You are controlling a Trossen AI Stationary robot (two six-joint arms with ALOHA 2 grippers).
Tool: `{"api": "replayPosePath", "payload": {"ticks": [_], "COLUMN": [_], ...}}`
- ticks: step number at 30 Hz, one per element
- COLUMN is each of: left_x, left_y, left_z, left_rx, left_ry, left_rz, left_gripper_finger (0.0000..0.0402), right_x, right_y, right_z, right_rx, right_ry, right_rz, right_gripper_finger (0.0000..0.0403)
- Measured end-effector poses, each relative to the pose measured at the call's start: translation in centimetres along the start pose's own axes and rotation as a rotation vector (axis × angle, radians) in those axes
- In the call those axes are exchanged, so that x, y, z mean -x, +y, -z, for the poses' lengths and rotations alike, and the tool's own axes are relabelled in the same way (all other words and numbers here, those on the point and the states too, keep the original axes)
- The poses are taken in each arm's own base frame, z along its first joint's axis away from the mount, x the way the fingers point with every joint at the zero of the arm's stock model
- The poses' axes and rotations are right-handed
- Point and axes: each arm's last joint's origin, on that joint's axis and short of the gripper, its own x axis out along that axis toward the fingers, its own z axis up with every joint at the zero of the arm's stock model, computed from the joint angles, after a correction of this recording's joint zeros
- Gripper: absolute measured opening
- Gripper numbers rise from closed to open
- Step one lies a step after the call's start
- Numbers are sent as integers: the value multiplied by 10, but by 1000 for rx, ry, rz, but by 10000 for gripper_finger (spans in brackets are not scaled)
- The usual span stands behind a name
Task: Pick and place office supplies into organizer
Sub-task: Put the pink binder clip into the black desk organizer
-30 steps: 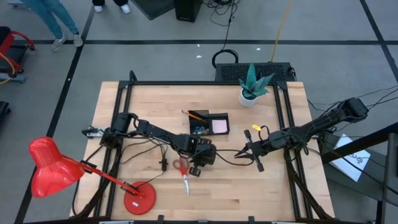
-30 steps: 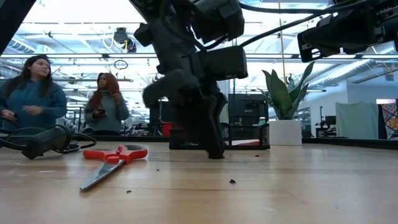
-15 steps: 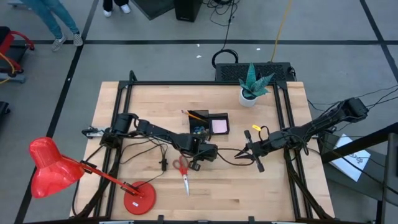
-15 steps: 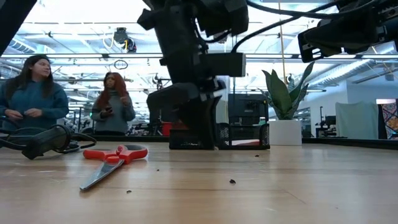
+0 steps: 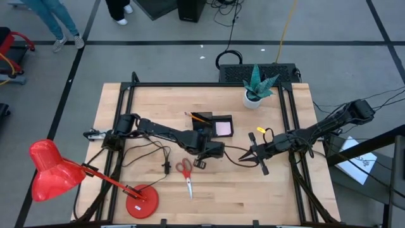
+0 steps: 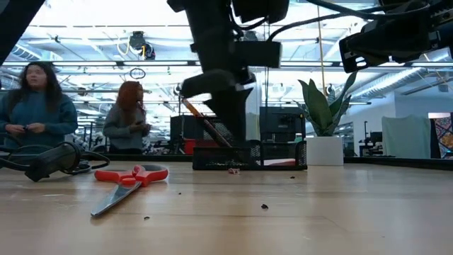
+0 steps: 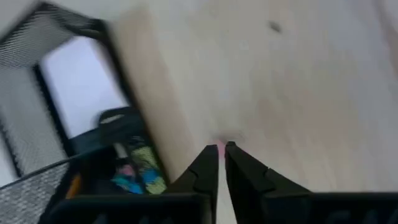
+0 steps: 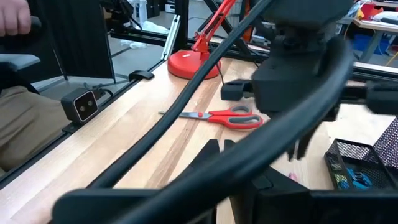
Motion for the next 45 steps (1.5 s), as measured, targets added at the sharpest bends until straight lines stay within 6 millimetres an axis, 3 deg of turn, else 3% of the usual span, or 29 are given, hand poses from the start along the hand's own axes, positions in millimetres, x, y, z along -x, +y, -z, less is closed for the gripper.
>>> {"api": "replayPosePath", "payload": {"ticks": [7, 15, 22, 29, 36, 41, 45], "left_x": [-5, -30, -46, -52, -50, -44, -38], "left_y": [4, 27, 24, 7, -26, -51, -62], "left_z": [7, 11, 27, 30, 21, 14, 8], "left_rx": [-312, -158, -104, -27, 15, 56, 78], "left_ry": [-19, -63, -17, -38, -85, -93, -106], "left_rz": [164, 155, 172, 213, 211, 173, 31], "left_gripper_finger": [69, 58, 13, 20, 29, 30, 30], "right_x": [0, 0, 0, 0, 0, 0, 0], "right_y": [0, 0, -1, -1, 0, 0, 0], "right_z": [0, 0, 2, 2, 2, 1, 0], "right_rx": [0, -15, -27, -27, -25, -25, -25], "right_ry": [1, 1, 23, 22, 17, 11, 1], "right_rz": [1, 6, 26, 20, -4, -7, -5], "right_gripper_finger": [18, 18, 18, 18, 18, 18, 18]}}
